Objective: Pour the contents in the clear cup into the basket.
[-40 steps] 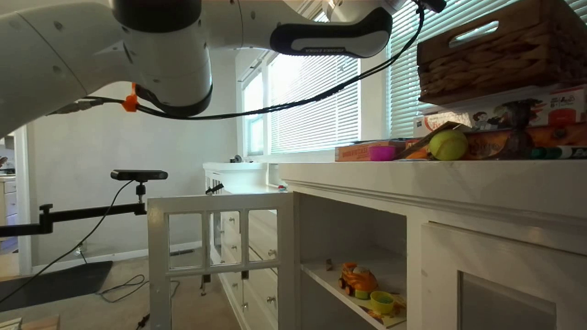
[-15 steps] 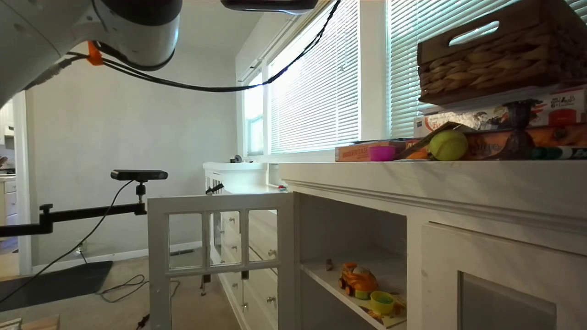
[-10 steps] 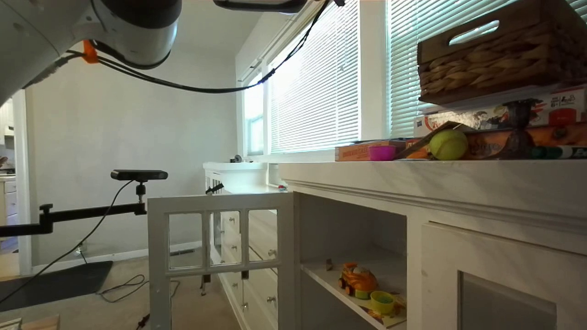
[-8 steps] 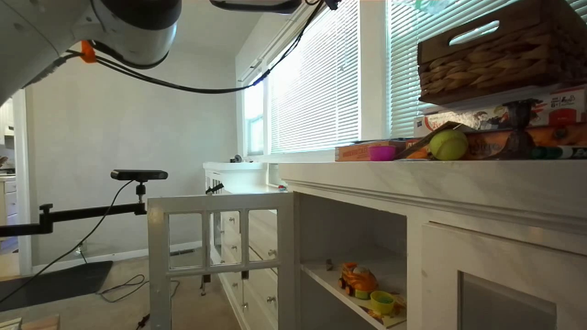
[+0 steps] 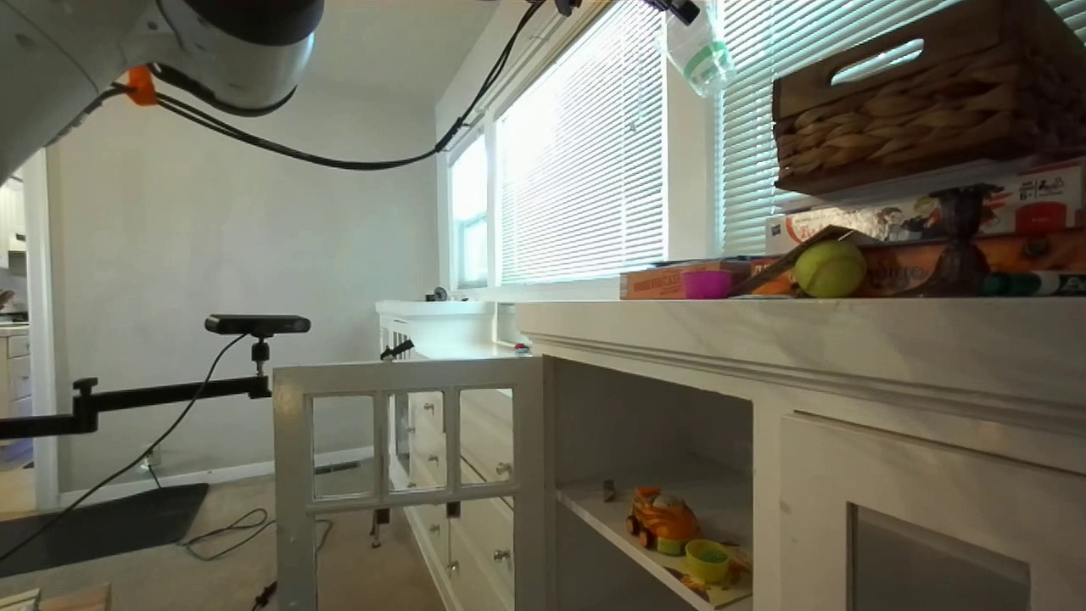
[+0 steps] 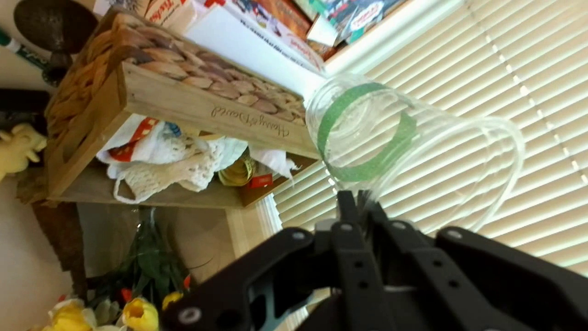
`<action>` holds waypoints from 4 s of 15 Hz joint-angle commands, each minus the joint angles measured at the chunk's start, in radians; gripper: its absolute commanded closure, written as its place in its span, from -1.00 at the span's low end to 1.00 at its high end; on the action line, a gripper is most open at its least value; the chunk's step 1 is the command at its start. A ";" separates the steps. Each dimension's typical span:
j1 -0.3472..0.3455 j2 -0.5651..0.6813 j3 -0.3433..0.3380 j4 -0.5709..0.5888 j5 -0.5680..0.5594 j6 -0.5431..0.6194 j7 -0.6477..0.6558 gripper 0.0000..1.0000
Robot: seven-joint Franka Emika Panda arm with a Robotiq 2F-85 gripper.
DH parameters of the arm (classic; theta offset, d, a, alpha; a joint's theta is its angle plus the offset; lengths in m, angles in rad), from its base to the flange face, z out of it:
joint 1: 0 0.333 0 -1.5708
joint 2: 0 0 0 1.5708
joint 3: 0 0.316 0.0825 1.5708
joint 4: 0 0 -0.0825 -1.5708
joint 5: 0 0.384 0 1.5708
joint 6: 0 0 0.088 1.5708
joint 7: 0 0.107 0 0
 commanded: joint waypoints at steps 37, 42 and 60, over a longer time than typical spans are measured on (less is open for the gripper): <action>0.096 0.134 0.064 0.000 0.280 -0.266 0.183 0.97; 0.100 0.149 0.098 -0.002 0.307 -0.229 0.131 0.97; 0.143 0.255 0.095 -0.009 0.293 -0.169 0.005 0.97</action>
